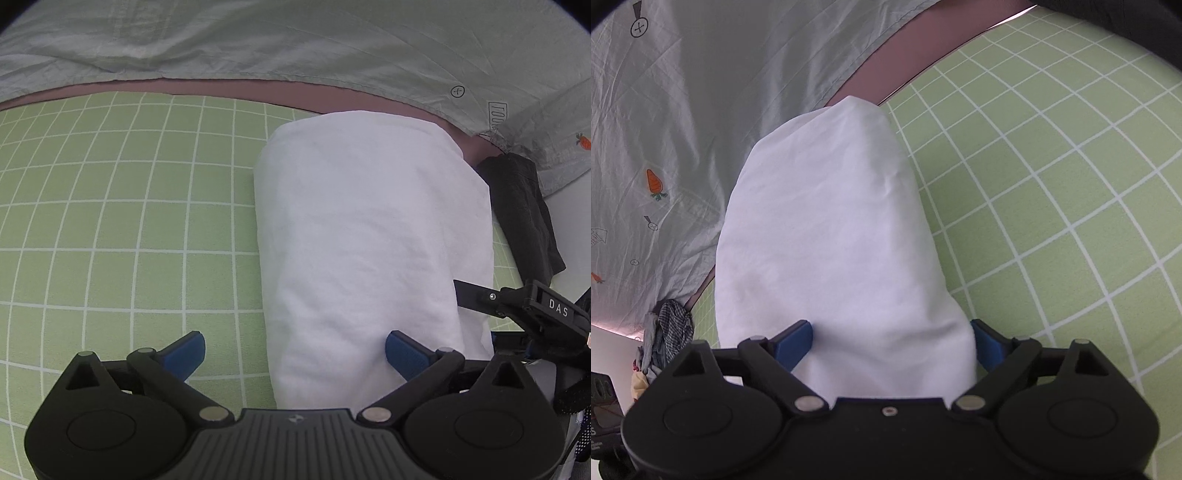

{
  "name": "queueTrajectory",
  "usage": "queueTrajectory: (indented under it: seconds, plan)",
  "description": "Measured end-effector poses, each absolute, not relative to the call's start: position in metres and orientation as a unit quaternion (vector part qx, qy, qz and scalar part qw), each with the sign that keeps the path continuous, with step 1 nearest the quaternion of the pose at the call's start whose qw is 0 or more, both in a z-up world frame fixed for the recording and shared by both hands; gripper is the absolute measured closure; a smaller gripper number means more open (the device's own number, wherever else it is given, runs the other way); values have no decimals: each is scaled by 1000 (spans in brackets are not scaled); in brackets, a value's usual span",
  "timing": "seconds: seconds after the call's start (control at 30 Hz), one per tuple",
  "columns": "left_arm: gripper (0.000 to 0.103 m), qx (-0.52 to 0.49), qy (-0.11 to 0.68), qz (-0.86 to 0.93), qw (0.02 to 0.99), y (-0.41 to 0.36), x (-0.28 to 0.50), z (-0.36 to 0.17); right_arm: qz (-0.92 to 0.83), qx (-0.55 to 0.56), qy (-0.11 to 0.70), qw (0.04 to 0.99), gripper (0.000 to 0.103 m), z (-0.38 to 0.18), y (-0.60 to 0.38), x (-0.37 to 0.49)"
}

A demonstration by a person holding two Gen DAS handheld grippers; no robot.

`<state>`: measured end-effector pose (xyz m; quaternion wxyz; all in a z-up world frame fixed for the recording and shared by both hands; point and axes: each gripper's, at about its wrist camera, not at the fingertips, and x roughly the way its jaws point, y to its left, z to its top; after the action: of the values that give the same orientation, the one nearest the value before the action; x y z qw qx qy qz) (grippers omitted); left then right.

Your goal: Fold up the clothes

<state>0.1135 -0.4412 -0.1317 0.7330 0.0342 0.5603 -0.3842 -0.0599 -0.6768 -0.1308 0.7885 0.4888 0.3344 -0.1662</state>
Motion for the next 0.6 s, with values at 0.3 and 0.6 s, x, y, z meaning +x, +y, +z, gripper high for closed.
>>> queueTrajectory:
  seconds: [0.3,0.6]
  plan:
    - [1,-68,595,-458,657,-424,125,-155,-150,516,308,785,1,-137,-671,-56]
    - [10,-161,617,-463,615,-425,137,-179,-160,514,319,780,1,-135,-663,-49]
